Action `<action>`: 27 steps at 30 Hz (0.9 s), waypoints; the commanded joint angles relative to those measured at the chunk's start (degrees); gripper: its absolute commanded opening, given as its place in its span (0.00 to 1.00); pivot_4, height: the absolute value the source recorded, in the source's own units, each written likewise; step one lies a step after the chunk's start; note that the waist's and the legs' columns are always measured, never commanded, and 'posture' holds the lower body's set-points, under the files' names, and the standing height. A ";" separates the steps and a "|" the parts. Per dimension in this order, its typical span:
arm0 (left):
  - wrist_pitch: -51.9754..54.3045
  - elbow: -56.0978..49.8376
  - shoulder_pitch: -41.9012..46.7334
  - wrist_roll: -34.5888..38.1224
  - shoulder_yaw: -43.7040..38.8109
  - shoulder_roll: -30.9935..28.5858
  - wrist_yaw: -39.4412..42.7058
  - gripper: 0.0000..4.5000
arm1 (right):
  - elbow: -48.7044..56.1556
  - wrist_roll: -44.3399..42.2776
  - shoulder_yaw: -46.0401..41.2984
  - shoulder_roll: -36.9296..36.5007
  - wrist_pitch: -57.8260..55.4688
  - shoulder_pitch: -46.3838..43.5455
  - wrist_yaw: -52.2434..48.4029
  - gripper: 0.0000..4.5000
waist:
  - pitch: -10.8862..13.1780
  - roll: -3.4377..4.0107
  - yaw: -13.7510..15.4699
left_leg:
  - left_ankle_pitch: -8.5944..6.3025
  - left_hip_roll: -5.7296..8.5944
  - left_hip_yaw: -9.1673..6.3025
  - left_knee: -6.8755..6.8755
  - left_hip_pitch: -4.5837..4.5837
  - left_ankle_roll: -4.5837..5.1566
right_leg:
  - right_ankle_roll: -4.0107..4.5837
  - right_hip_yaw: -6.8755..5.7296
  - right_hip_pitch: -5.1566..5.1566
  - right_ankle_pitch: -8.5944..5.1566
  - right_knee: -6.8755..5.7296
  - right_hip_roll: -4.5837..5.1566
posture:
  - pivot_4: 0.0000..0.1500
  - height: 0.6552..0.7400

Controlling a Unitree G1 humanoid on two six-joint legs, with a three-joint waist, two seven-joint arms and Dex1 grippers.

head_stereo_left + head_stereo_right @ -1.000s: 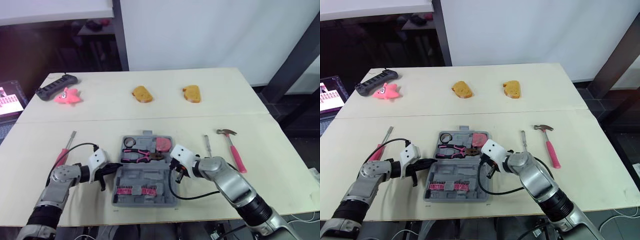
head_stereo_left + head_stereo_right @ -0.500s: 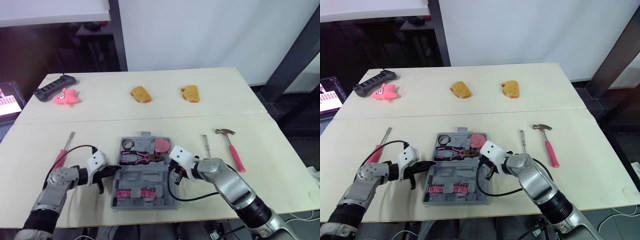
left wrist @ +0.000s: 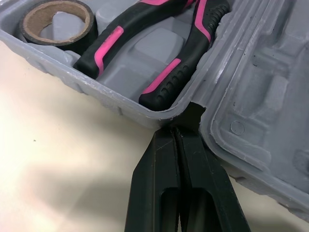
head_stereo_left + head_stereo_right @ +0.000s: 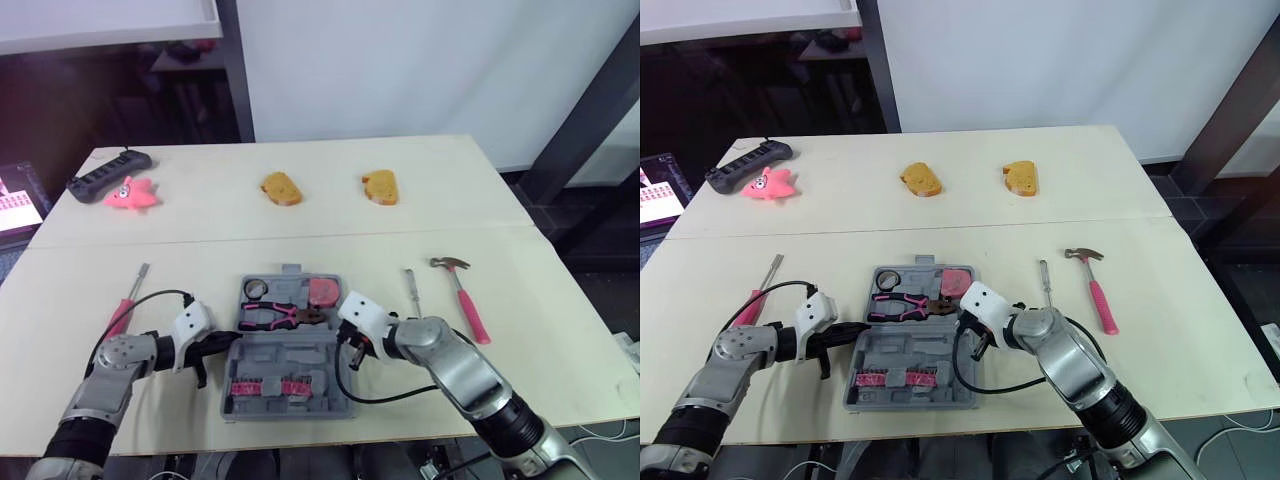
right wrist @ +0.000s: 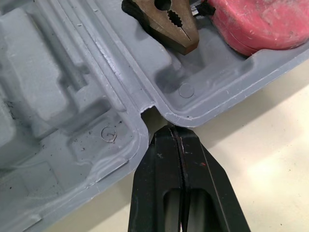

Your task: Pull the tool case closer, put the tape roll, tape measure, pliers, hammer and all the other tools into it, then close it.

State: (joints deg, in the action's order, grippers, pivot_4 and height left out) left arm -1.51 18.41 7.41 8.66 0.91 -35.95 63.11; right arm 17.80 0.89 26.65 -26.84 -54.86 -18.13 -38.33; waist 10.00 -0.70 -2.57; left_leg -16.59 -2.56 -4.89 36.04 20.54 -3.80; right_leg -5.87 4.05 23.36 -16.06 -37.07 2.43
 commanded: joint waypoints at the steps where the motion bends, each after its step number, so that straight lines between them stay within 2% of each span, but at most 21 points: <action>1: 1.00 -0.08 -1.99 2.82 -4.93 -4.02 0.44 0.02 | 2.42 -3.00 -6.57 -5.28 4.06 2.31 -3.13 0.00 | 0.04 -0.04 0.00 | 0.00 0.00 0.00 0.00 0.03 0.00 | 0.00 0.00 0.02 0.00 0.01 0.00 | 1.00 1.00; 7: 2.42 -4.79 -9.17 11.91 -14.82 -10.38 5.60 0.02 | 10.32 -11.43 -23.25 -11.34 11.48 11.20 -7.16 0.00 | 0.19 -0.08 0.05 | 0.00 -0.02 -0.01 0.07 0.85 0.00 | -0.07 -0.01 0.83 0.05 -0.11 0.00 | 1.00 1.00; 10: 3.24 -4.62 -13.77 15.50 -23.75 -15.11 7.75 0.02 | 11.96 -16.56 -37.76 -13.60 15.66 19.03 -10.80 0.00 | 0.31 -0.20 0.25 | 0.00 -0.03 0.01 0.07 0.92 -0.01 | -0.07 -0.01 0.90 0.05 -0.10 0.01 | 1.00 1.00; 12: 2.38 -1.08 -15.63 15.64 -28.02 -17.68 7.64 0.00 | 11.41 -18.58 -44.90 -15.32 18.04 23.57 -13.08 0.12 | 0.46 -0.35 0.32 | 0.00 -0.02 0.03 0.07 0.92 0.00 | -0.07 -0.01 0.88 0.04 -0.07 0.01 | 1.00 1.00; 13: 1.43 1.30 -16.30 15.41 -29.55 -18.75 7.63 0.09 | 10.25 -19.39 -47.74 -16.02 19.11 25.59 -14.08 0.22 | 0.49 -0.36 0.27 | 0.00 -0.02 0.04 0.07 0.93 0.00 | -0.04 -0.01 0.88 0.03 -0.06 0.02 | 1.00 1.00; 14: 0.77 4.04 -17.14 15.35 -31.42 -20.03 8.05 0.12 | 8.35 -20.28 -51.14 -16.57 20.49 27.89 -15.42 0.29 | 0.49 -0.36 0.27 | 0.00 -0.02 0.07 0.07 0.91 0.00 | 0.06 0.00 0.88 -0.02 -0.04 0.02 | 1.00 1.00; 15: -0.19 7.11 -17.70 15.12 -33.14 -21.21 8.28 0.20 | 6.33 -20.71 -54.17 -17.09 22.17 30.15 -16.66 0.41 | 0.49 -0.37 0.18 | 0.00 -0.02 0.11 0.09 0.90 0.00 | 0.13 0.00 0.88 -0.06 -0.04 0.03 | 1.00 1.00; 20: -5.39 23.16 -17.07 14.12 -38.03 -25.53 7.82 0.75 | -3.34 -19.94 -61.72 -17.84 32.69 37.67 -20.30 0.97 | 0.53 -0.41 -0.08 | 0.00 -0.02 0.19 0.09 0.81 0.00 | 0.25 0.04 0.85 -0.06 -0.04 0.03 | 1.00 1.00; 22: -8.65 29.07 -17.04 12.74 -37.79 -26.83 7.53 0.99 | -6.80 -19.33 -62.52 -18.18 36.08 38.57 -20.57 1.00 | 0.55 -0.47 -0.25 | 0.00 -0.03 0.22 0.10 0.79 0.00 | 0.30 0.06 0.86 -0.02 -0.05 0.03 | 1.00 1.00; 27: -13.50 38.36 -16.28 11.89 -37.46 -28.01 6.69 0.99 | -11.41 -18.91 -62.06 -19.17 39.61 38.68 -20.31 1.00 | 0.55 -0.47 -0.35 | 0.01 -0.03 0.33 0.14 0.73 -0.02 | 0.35 0.17 0.86 0.03 -0.10 0.03 | 1.00 1.00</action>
State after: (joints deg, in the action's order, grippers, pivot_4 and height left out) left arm -13.19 54.52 -8.78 20.67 -35.06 -62.49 70.49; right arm 6.71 -18.17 -34.30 -45.32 -17.00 20.51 -58.64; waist 10.54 -1.17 -2.92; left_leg -16.58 -2.59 -4.56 36.17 21.28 -3.81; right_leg -5.52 4.22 24.22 -16.03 -37.17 2.46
